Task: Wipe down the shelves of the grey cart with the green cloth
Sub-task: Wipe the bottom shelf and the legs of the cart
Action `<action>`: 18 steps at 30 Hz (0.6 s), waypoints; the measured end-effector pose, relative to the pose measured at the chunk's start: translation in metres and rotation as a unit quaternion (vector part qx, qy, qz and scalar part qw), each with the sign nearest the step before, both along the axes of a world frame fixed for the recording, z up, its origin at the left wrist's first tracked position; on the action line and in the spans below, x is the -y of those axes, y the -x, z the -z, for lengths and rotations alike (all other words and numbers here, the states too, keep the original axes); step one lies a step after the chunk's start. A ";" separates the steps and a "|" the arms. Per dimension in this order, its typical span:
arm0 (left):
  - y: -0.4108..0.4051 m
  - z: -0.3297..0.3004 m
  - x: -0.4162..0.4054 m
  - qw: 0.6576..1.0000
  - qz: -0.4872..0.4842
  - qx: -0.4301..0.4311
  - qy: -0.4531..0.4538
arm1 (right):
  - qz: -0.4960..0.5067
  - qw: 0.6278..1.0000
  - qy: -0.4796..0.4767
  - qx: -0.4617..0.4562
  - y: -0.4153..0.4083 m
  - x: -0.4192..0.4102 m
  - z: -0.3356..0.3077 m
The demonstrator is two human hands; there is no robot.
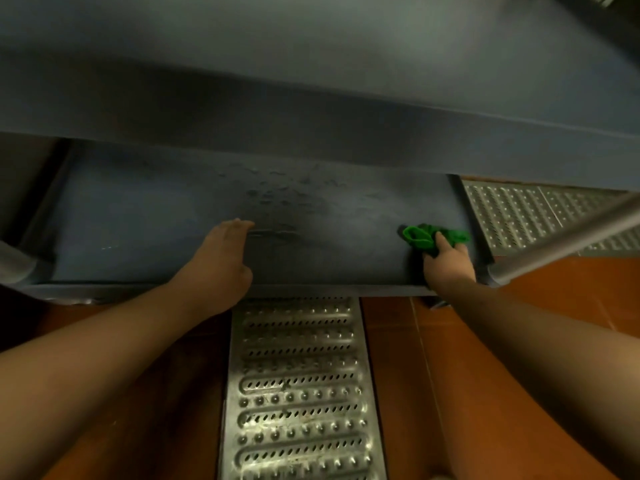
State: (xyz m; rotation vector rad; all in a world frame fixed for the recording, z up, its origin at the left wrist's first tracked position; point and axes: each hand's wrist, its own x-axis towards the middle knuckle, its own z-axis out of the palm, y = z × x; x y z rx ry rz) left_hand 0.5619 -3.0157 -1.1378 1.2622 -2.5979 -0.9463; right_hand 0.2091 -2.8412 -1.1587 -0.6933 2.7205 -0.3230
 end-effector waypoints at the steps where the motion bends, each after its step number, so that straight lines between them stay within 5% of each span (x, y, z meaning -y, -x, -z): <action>1: -0.004 -0.001 0.000 1.000 0.002 -0.004 -0.001 | 0.002 1.000 0.003 0.003 -0.007 0.004 0.001; 18: -0.071 -0.010 0.017 0.999 -0.016 -0.027 0.019 | -0.081 0.996 0.006 0.030 -0.142 0.083 0.014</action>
